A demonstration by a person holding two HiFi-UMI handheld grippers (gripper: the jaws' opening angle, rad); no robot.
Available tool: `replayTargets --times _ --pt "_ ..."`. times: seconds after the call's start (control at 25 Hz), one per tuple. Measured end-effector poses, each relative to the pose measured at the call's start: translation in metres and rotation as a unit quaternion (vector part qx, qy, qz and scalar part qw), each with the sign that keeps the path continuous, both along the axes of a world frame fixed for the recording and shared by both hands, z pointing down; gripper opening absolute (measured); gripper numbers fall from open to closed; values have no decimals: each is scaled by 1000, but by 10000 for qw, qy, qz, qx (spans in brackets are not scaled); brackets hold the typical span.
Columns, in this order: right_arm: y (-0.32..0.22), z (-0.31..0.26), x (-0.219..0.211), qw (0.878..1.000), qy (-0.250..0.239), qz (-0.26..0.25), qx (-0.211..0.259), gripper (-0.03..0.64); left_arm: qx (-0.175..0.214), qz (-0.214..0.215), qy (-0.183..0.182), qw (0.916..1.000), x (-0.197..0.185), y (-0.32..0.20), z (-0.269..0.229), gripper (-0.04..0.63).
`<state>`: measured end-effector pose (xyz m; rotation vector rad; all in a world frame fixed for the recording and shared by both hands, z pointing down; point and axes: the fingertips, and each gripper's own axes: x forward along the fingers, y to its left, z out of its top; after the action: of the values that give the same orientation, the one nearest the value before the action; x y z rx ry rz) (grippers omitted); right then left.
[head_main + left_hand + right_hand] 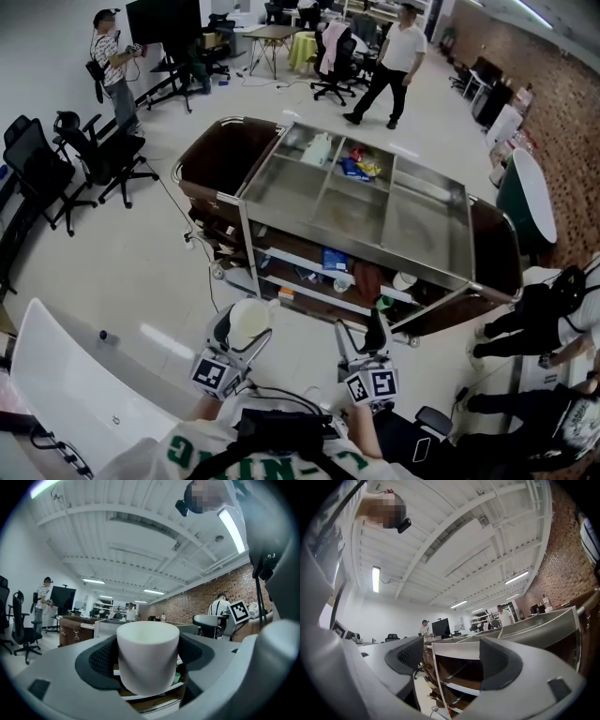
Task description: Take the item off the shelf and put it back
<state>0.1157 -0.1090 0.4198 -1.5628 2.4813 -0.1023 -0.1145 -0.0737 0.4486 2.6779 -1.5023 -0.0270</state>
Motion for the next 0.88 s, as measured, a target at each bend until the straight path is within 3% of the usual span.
replayTargets --times 0.32,0.52,0.64,0.88 --pt "6 6 13 9999 -36 145 -80 379 -189 46 -199 9996 0 1 28 379" --pt "9 10 29 9995 -46 286 -94 378 -166 166 -134 9996 21 -8 27 379" --pt "10 13 38 9992 -73 369 -132 377 -363 206 -75 9991 32 -16 38 379" --pt "7 22 40 9990 -45 385 -245 377 -600 201 -336 9974 53 -54 69 379"
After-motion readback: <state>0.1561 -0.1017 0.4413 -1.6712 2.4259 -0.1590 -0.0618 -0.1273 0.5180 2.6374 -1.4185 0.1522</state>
